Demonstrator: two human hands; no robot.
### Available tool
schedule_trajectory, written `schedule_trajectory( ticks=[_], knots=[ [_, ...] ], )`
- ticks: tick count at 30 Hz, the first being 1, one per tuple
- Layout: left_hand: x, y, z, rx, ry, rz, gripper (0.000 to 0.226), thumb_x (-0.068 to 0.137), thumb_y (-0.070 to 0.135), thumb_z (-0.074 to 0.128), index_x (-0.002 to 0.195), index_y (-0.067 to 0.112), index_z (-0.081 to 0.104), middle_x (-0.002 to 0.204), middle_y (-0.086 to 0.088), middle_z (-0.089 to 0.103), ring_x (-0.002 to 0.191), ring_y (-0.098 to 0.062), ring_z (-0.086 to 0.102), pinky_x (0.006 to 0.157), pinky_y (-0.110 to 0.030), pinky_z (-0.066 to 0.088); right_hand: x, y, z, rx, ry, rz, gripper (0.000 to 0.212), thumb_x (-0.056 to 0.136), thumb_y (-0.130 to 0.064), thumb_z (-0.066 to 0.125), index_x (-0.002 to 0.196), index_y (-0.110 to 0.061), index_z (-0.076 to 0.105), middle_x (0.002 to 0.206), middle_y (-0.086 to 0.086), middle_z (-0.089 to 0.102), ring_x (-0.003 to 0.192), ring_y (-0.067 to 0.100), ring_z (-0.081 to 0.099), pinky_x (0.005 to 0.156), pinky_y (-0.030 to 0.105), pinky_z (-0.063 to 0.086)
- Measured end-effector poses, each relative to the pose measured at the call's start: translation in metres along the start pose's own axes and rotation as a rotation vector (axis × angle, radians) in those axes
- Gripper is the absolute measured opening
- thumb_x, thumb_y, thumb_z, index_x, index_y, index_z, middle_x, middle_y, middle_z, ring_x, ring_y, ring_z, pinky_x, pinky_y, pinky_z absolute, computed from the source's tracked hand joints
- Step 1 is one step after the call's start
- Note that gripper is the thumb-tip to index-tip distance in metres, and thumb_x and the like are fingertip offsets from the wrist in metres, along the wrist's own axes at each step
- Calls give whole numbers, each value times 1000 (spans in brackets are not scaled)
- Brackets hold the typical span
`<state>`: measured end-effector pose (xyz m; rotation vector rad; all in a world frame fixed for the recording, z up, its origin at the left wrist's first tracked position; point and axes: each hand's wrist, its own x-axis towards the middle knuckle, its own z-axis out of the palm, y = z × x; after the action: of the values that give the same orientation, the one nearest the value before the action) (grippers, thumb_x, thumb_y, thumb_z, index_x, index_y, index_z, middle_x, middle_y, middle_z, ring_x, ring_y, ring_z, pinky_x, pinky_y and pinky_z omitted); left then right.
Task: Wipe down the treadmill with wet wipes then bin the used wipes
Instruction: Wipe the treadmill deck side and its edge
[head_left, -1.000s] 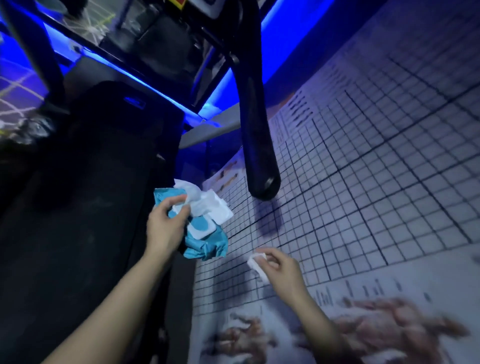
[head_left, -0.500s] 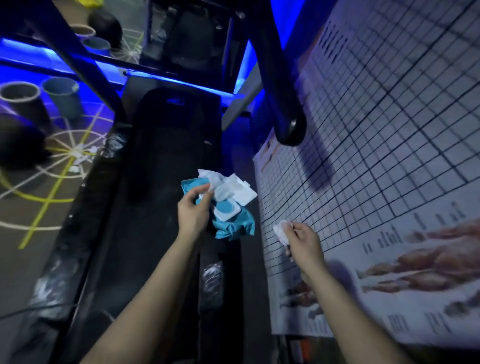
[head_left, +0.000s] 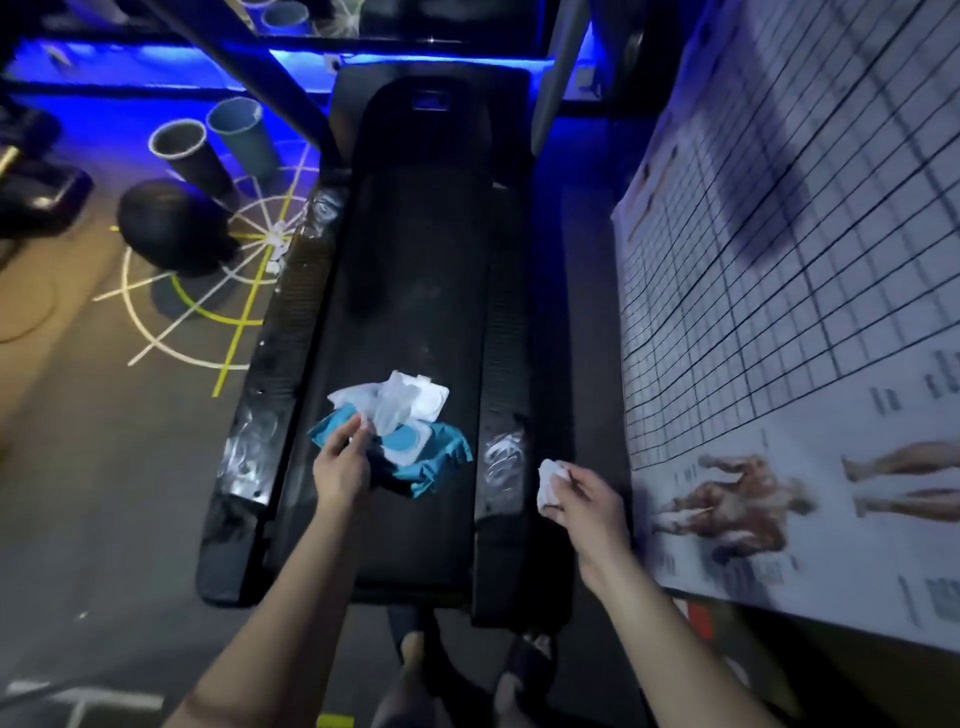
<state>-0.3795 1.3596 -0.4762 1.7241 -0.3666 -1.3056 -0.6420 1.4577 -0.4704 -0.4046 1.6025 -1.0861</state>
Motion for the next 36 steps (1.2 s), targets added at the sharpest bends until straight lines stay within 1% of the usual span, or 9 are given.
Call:
schedule_trajectory(
  ticks=[4, 7, 11, 18, 22, 25, 29, 33, 36],
  knots=[
    [7, -23, -8, -10, 33, -65, 16, 97, 14, 75, 111, 20, 76, 72, -3, 73, 66, -22, 66, 55, -28, 50, 13, 27, -2, -9, 38, 48, 21, 97, -11, 62, 110, -24, 71, 104, -2, 74, 95, 13, 73, 83, 33, 61],
    [27, -42, 2, -4, 5, -90, 15, 97, 13, 73, 111, 19, 75, 73, -6, 72, 62, -22, 64, 45, -25, 48, 34, 54, 5, -34, 58, 59, 25, 96, -13, 65, 115, -28, 71, 106, -4, 74, 94, 9, 72, 83, 29, 60],
    [78, -84, 27, 0, -82, -120, 21, 98, 11, 73, 119, 12, 75, 80, -7, 75, 72, -24, 68, 64, -34, 55, 83, 107, 21, 7, 134, 53, 27, 96, -10, 65, 121, -21, 69, 107, 0, 73, 94, 10, 72, 80, 27, 60],
    [189, -166, 42, 42, -206, -166, 18, 101, 5, 67, 119, 5, 70, 86, -10, 72, 54, -12, 68, 49, -25, 55, 194, 206, 61, 90, 245, -37, 24, 96, -4, 65, 117, -13, 71, 108, 5, 74, 89, 13, 71, 70, 22, 58],
    [251, -200, 54, 32, -234, -145, 18, 100, 9, 70, 117, 5, 71, 101, -17, 77, 74, -23, 74, 60, -34, 61, 258, 236, 77, 78, 239, -121, 25, 95, -6, 67, 105, -28, 73, 112, 7, 74, 95, 16, 72, 80, 29, 60],
    [306, -234, 81, 46, -293, -102, 28, 99, 13, 72, 125, 2, 71, 106, -21, 75, 84, -33, 67, 70, -39, 58, 321, 249, 75, 4, 211, -223, 23, 95, -14, 69, 110, -31, 74, 111, -5, 75, 102, 15, 72, 96, 38, 57],
    [369, -289, 122, -22, -365, -39, 33, 98, 11, 73, 128, -1, 69, 123, -30, 71, 101, -39, 64, 87, -48, 57, 395, 269, 68, -28, 215, -356, 25, 96, -15, 67, 119, -24, 72, 108, -4, 74, 85, 1, 72, 76, 18, 56],
    [419, -337, 159, -147, -410, 18, 21, 98, 8, 71, 117, 1, 73, 114, -22, 76, 97, -31, 75, 81, -41, 65, 458, 292, 54, -119, 204, -507, 23, 94, -19, 70, 116, -27, 74, 103, -6, 76, 92, 6, 71, 86, 30, 59],
    [450, -359, 184, -208, -451, 94, 10, 99, 7, 69, 106, 6, 75, 104, -17, 79, 91, -28, 77, 85, -43, 65, 496, 300, 42, -233, 172, -639, 23, 93, -15, 70, 112, -26, 76, 93, -10, 75, 80, -3, 67, 77, 17, 53]
  ],
)
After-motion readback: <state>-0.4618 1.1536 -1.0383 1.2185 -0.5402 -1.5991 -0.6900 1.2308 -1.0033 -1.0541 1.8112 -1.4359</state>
